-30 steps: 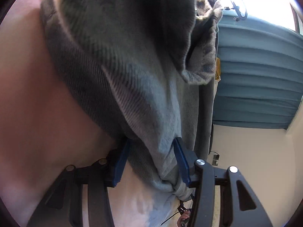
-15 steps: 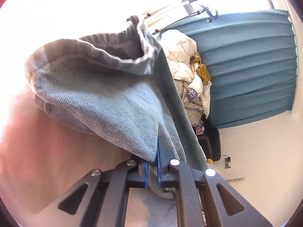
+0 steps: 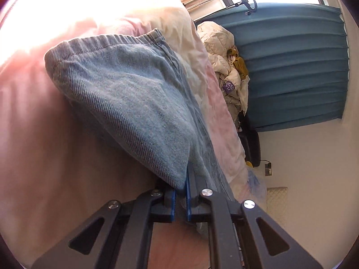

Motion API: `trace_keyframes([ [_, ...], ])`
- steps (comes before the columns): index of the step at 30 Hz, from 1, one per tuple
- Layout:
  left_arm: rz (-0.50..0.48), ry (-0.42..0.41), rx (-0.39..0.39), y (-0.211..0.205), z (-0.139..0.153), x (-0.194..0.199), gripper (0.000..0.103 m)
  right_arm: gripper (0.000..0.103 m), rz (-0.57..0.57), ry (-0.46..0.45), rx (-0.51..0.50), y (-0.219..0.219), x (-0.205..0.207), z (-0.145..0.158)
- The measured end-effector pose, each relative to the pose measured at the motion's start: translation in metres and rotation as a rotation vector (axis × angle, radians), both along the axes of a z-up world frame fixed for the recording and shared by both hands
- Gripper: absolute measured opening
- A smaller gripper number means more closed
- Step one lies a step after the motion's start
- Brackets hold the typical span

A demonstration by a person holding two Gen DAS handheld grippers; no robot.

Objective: Fold clothes

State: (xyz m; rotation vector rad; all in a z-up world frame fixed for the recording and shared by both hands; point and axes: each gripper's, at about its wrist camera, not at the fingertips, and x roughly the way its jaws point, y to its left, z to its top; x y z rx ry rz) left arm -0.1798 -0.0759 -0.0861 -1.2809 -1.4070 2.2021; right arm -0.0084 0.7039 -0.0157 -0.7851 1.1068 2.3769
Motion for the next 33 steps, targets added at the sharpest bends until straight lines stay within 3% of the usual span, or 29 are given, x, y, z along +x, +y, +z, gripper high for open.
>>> trace_keyframes([
  [3,-0.011,-0.036,-0.043,0.001,-0.018,0.014,0.006,0.012,0.002,-0.019,0.009,-0.007,0.026,-0.020],
  [8,-0.020,0.007,-0.135,0.000,-0.012,0.028,0.007,0.020,0.001,-0.077,0.113,-0.024,0.036,-0.020],
  [10,-0.023,0.006,-0.192,0.005,-0.008,0.029,0.009,0.029,0.000,-0.099,0.156,-0.035,0.039,-0.014],
  [11,-0.025,-0.002,-0.213,0.005,-0.008,0.029,0.010,0.044,0.000,-0.100,0.165,-0.041,0.044,-0.010],
  [12,-0.026,-0.011,-0.231,0.006,-0.007,0.030,0.012,0.053,-0.001,-0.101,0.173,-0.048,0.050,-0.006],
  [15,-0.004,-0.050,-0.198,-0.005,-0.010,0.035,0.018,0.054,0.021,-0.089,0.223,-0.073,0.056,0.014],
  [19,0.028,-0.088,-0.086,-0.016,-0.024,0.037,0.021,0.056,0.099,-0.050,0.315,-0.123,0.049,0.046],
  [25,0.024,-0.112,-0.106,-0.014,-0.029,0.038,0.024,0.057,0.311,-0.028,0.415,-0.226,0.007,0.083],
  [29,0.028,-0.122,-0.090,-0.014,-0.032,0.036,0.024,0.057,0.444,-0.009,0.399,-0.299,-0.026,0.087],
  [33,0.035,-0.142,-0.072,-0.015,-0.040,0.034,0.025,0.057,0.503,-0.021,0.385,-0.355,-0.066,0.067],
])
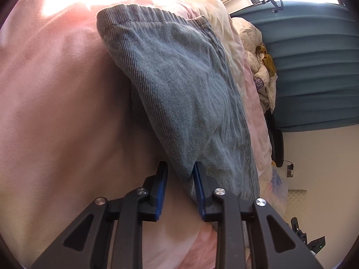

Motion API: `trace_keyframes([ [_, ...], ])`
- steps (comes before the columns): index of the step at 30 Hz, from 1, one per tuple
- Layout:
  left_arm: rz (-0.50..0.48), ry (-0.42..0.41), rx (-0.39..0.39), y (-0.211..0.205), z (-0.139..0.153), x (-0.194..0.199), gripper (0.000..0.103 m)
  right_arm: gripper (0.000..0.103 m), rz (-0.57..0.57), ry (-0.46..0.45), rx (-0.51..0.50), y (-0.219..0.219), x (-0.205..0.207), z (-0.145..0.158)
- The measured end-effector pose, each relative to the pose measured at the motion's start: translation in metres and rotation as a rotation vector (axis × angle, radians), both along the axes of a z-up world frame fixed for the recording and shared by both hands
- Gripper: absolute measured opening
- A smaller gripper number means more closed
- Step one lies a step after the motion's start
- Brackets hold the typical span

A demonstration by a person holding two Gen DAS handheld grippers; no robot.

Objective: Fold clothes

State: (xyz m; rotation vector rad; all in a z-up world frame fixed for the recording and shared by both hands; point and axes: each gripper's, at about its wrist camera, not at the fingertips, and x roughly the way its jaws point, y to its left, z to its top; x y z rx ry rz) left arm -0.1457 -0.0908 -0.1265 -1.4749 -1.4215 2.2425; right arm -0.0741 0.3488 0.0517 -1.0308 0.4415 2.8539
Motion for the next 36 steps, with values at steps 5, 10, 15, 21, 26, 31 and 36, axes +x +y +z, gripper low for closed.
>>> trace_keyframes([
  [5,0.013,-0.017,0.033,-0.002,-0.008,-0.001,0.025,0.057,0.015,-0.069,0.001,-0.040,-0.048,-0.060],
  [10,0.023,-0.024,0.041,0.001,-0.012,-0.003,0.025,0.056,0.045,-0.172,0.113,-0.053,-0.075,-0.115],
  [15,0.023,-0.035,0.048,0.006,-0.016,-0.007,0.026,0.051,-0.053,-0.111,0.143,-0.038,-0.071,-0.101],
  [21,0.008,-0.041,0.039,0.008,-0.018,-0.010,0.026,0.052,-0.050,-0.234,-0.001,-0.025,-0.086,-0.125],
  [26,-0.006,-0.041,-0.015,0.014,-0.013,-0.011,0.027,0.055,-0.050,-0.319,-0.094,-0.021,-0.090,-0.154],
  [31,-0.025,-0.029,-0.113,0.020,-0.004,-0.010,0.028,0.057,-0.045,-0.321,-0.079,-0.024,-0.088,-0.153],
  [36,-0.028,-0.018,-0.145,0.020,-0.001,-0.009,0.028,0.057,-0.052,-0.323,-0.084,-0.023,-0.083,-0.151],
])
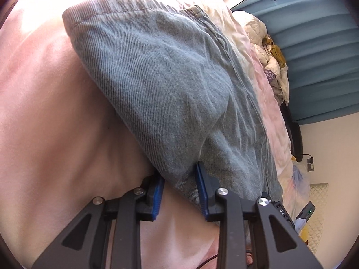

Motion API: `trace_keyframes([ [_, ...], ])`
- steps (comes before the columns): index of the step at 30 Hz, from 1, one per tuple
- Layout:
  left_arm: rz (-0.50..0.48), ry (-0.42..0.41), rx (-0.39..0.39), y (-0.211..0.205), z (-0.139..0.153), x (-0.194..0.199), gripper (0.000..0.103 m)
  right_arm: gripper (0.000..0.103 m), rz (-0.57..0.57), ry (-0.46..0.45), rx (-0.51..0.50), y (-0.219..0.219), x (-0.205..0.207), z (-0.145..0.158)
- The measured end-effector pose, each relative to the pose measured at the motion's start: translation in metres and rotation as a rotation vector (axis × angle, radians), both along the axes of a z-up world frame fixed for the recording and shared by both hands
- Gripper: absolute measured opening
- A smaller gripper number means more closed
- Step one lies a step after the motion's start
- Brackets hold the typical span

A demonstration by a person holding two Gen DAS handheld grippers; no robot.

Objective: Fold clothes

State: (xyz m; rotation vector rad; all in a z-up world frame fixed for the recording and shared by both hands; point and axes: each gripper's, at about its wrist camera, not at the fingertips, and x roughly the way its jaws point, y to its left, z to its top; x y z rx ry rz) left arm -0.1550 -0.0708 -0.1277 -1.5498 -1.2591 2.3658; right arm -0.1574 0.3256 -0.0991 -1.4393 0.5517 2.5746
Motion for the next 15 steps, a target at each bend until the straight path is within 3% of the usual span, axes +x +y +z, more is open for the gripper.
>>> trace_keyframes([
  [2,0.020,-0.010,0.070,-0.007,-0.006,0.000,0.028,0.057,-0.001,0.000,0.007,-0.001,0.002,0.001],
  [6,0.110,-0.001,0.300,-0.026,-0.026,0.000,0.028,0.056,0.005,0.005,0.059,-0.005,0.006,0.007],
  [9,0.128,0.027,0.351,-0.030,-0.032,-0.003,0.028,0.056,0.011,0.000,0.079,-0.007,0.006,0.007],
  [15,0.146,0.087,0.371,-0.032,-0.030,-0.007,0.028,0.056,0.013,-0.010,0.065,-0.002,0.006,0.007],
])
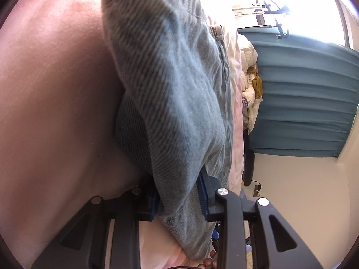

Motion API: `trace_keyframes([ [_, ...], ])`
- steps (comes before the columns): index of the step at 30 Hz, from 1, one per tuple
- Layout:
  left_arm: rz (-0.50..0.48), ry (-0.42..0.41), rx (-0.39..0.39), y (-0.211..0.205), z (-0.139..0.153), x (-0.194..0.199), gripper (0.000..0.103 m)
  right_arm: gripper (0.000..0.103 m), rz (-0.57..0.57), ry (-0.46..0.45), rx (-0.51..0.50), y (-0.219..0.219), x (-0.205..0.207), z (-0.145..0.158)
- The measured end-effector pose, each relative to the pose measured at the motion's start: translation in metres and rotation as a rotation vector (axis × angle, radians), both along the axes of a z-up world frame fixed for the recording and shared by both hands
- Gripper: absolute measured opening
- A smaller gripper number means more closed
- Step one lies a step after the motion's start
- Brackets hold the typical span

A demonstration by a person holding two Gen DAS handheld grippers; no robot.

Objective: Fold clothes

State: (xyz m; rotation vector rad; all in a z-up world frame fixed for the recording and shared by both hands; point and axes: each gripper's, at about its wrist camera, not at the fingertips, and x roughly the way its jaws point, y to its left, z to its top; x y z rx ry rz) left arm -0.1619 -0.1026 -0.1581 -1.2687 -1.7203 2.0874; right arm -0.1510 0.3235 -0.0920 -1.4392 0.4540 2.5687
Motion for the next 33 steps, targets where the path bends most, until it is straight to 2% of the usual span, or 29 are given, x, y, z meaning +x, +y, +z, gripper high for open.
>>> trace_keyframes([
  [2,0.003,0.035,-0.028,0.000,0.005,0.000,0.028,0.056,-0.004,-0.003,-0.010,0.003,0.000,0.001],
  [6,-0.016,0.086,-0.086,0.003,0.020,-0.002,0.017,0.056,-0.029,0.002,-0.084,0.011,0.005,0.004],
  [11,-0.073,0.216,-0.239,0.025,0.076,-0.005,0.013,0.056,-0.063,0.032,-0.170,0.038,0.020,0.017],
  [16,-0.174,0.385,-0.510,0.089,0.151,-0.004,0.013,0.056,-0.087,0.071,-0.234,0.062,0.033,0.031],
  [18,-0.223,0.447,-0.586,0.119,0.176,-0.006,0.013,0.056,-0.097,0.091,-0.245,0.070,0.036,0.038],
  [21,-0.319,0.540,-0.659,0.172,0.202,-0.008,0.013,0.056,-0.135,0.120,-0.256,0.085,0.046,0.046],
  [24,-0.404,0.602,-0.744,0.227,0.206,0.009,0.013,0.056,-0.167,0.147,-0.262,0.098,0.055,0.052],
  [26,-0.464,0.619,-0.782,0.261,0.198,0.018,0.013,0.056,-0.197,0.173,-0.245,0.112,0.064,0.059],
  [29,-0.576,0.620,-0.789,0.307,0.172,0.028,0.013,0.056,-0.286,0.226,-0.200,0.140,0.081,0.070],
  [33,-0.720,0.594,-0.869,0.354,0.126,0.043,0.013,0.056,-0.399,0.274,-0.167,0.177,0.106,0.073],
])
